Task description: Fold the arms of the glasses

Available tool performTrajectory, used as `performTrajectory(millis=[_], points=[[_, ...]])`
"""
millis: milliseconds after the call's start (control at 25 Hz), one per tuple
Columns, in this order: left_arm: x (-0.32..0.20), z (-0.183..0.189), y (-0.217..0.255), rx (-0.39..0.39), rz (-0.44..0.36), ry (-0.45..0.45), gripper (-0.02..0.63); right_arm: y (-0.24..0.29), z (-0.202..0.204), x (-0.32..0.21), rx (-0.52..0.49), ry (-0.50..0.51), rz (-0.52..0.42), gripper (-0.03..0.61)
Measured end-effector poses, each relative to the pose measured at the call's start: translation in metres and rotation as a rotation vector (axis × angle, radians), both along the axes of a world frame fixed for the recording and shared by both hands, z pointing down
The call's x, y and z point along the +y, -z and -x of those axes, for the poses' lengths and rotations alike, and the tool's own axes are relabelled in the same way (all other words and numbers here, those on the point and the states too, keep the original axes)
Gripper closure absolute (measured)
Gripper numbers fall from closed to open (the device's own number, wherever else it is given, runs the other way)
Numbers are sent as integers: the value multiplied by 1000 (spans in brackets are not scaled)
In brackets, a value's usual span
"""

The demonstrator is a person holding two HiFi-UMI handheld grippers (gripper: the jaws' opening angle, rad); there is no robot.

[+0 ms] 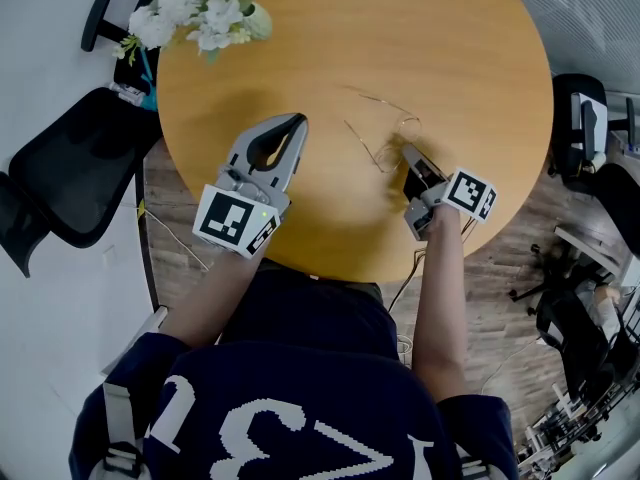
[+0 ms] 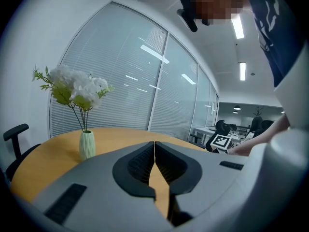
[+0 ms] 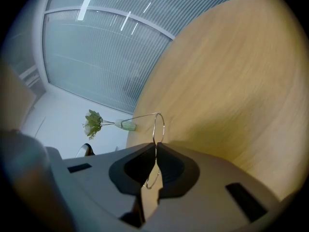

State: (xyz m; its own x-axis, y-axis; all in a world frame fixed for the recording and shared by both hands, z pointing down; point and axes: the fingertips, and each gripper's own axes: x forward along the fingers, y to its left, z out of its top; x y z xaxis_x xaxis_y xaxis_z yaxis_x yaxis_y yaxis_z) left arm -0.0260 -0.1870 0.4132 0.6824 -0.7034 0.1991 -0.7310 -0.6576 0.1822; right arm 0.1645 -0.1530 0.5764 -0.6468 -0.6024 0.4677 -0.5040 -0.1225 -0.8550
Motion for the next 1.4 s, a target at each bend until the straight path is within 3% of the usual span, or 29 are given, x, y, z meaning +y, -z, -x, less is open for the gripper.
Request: performTrajectory(millis=[320, 600, 1000, 1200, 1400], points=[[3, 0, 7, -3, -12, -9, 597, 16, 1, 4, 36, 22, -31, 548], [17, -21, -16, 38, 83, -141, 597, 33, 14, 13, 98, 87, -39, 548], [32, -30, -39, 0, 155, -247, 595, 56, 23, 29, 276, 307, -69, 548], [46, -38, -46, -11, 205, -379, 596, 64, 33, 37, 373, 447, -80, 548], [62, -40, -59, -27, 280, -483, 596, 68, 50, 46, 397, 525, -92, 548]])
